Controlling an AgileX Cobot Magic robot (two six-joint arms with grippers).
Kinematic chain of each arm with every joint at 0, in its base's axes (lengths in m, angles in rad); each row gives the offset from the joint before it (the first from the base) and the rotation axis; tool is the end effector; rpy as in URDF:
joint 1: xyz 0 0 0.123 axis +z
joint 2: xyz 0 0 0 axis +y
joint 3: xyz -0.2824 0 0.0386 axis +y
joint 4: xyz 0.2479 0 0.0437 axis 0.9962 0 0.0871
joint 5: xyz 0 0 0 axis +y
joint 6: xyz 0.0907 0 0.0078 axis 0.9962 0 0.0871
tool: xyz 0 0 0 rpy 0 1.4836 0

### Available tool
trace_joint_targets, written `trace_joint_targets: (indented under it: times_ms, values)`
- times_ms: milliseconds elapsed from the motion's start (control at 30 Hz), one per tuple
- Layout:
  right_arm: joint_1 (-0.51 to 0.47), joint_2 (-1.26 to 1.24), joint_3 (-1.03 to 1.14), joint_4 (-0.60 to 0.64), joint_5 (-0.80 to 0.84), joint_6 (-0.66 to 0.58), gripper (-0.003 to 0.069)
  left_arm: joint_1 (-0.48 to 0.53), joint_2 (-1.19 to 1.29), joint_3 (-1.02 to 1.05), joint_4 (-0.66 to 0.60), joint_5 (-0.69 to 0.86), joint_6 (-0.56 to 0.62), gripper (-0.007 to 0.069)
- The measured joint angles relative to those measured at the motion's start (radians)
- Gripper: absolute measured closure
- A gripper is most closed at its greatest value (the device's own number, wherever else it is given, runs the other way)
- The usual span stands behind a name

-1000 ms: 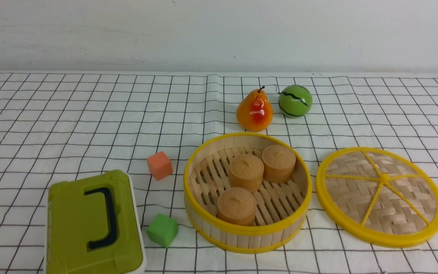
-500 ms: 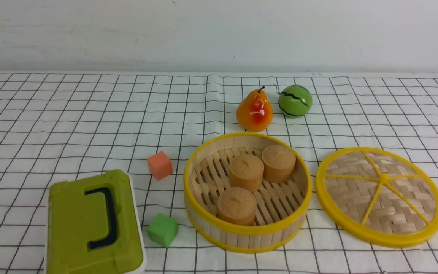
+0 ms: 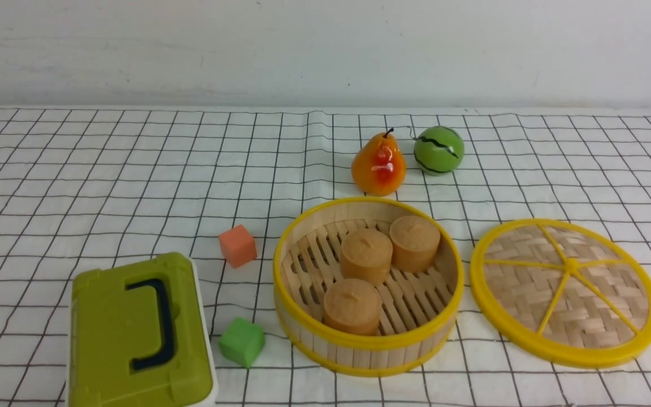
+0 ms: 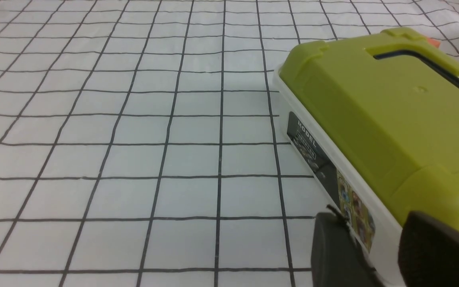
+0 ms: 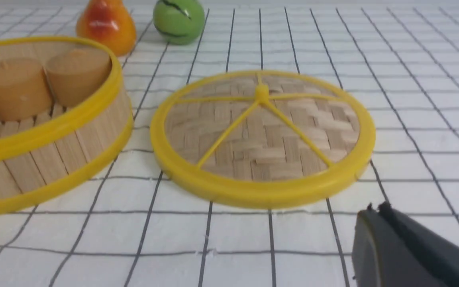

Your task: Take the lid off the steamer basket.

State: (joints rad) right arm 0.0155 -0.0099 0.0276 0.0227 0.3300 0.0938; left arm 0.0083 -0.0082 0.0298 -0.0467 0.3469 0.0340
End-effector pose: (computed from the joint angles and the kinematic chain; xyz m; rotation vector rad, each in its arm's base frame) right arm 0.0538 0.0015 0.1745 0.0862 1.8303 0.0987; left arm 0.0535 -0.0010 0.1723 -0.0058 1.8517 -0.0158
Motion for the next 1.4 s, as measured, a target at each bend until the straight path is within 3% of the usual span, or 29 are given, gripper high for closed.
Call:
trace_joint_targets:
  times_ms: [1400]
  values:
    - [-0.028,0.000,-0.008,-0.011,0.054,0.003,0.0668,0.000,0.000,0.000,0.000,0.000,0.000,0.0386]
